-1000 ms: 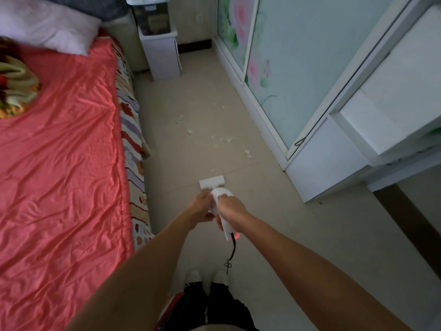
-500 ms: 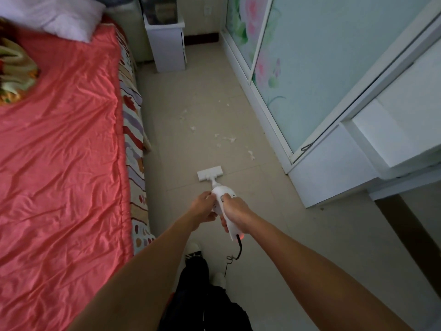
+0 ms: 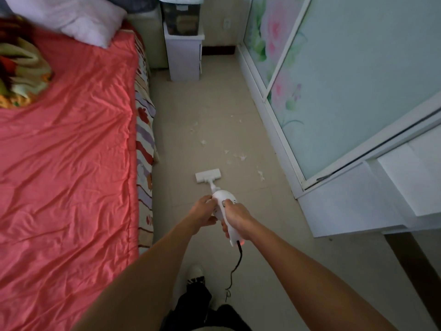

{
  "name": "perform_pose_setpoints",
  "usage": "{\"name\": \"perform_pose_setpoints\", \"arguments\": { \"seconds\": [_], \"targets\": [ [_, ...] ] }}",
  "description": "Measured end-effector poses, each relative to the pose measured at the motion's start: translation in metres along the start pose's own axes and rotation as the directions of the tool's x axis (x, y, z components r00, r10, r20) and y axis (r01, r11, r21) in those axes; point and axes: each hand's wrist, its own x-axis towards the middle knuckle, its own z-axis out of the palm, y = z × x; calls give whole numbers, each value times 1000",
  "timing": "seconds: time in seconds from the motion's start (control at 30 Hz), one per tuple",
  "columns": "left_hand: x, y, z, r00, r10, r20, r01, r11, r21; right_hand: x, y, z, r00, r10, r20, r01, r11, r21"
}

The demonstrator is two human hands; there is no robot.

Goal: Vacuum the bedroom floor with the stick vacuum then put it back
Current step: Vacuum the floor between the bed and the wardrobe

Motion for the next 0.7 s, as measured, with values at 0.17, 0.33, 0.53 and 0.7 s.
{"name": "perform_pose_setpoints", "arguments": {
  "seconds": [0.17,0.33,0.53,0.7],
  "targets": [
    [21,28,-21,1000,4,-25,-4,1000,21,11,-41,11,1000,-19,7,19,1000,-13],
    [46,58,-33,999,16,-36,-15,1000,22,30,-81,15,1000,-24,12,24,1000,-11],
    [87,102,-43,998,1,-59,0,1000,13,64,-134,9,999,-29,15,28,1000,10],
    [135,148,-54,996,-21,-85,22,1000,15,102,-194,2,999,-25,40,25,1000,-2]
  ]
}}
